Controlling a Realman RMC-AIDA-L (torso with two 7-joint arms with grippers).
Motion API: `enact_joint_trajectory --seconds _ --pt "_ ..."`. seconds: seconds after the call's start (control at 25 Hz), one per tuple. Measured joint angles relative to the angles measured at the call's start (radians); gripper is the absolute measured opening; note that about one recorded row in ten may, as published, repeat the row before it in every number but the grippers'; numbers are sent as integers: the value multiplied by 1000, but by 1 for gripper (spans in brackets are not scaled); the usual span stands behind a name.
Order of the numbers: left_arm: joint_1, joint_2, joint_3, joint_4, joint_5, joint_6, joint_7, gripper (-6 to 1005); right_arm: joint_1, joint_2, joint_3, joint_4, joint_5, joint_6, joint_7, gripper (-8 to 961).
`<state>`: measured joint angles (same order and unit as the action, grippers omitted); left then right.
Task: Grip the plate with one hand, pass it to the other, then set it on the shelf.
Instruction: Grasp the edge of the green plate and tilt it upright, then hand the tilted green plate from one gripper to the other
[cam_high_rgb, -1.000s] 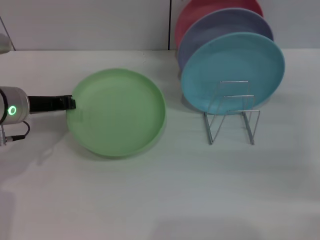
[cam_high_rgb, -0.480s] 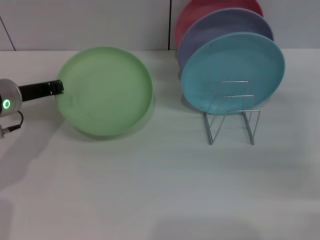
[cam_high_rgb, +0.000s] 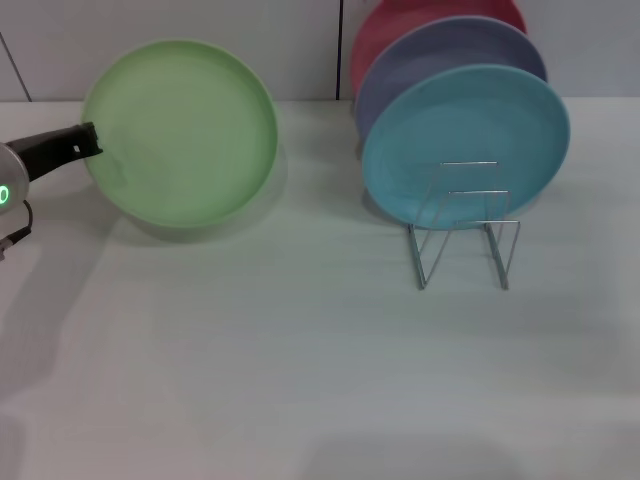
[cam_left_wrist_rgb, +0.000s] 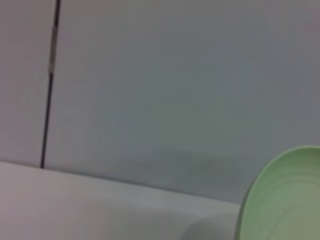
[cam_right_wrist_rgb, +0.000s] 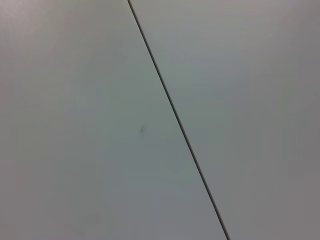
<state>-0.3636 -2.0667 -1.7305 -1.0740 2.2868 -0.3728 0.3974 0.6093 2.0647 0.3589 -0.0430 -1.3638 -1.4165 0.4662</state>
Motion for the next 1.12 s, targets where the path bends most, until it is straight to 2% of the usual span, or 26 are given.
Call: enact_joint_trajectory --seconds 0.16,0.2,0.28,0.6,0.76,0.88,0.92,1.0,1.04,1.12 --pt "40 2 70 -6 -19 130 9 40 6 0 0 0 0 13 0 492" --pt "61 2 113 -6 -33 212 9 40 9 0 0 -1 0 21 0 492" --pt "72 3 138 -5 -39 252 9 40 10 0 0 -2 0 24 0 492" --pt "120 4 347 58 -45 625 -27 38 11 0 0 -6 0 26 -1 492" --pt "120 8 468 143 -5 839 -126 37 13 -2 0 -6 0 27 -2 491" --pt "110 8 516 225 73 976 -233 36 14 -2 -1 -6 0 28 -2 491" --pt "98 6 537 285 128 1060 -313 36 14 -2 -1 -6 0 28 -2 491" --pt "78 3 554 358 174 1145 -395 35 14 -2 -2 -6 0 28 -2 491" --pt "45 0 580 454 207 1239 -472 36 14 -2 -2 -6 0 28 -2 492" --pt "31 0 595 495 213 1276 -503 37 14 -3 -7 -6 0 28 -2 492"
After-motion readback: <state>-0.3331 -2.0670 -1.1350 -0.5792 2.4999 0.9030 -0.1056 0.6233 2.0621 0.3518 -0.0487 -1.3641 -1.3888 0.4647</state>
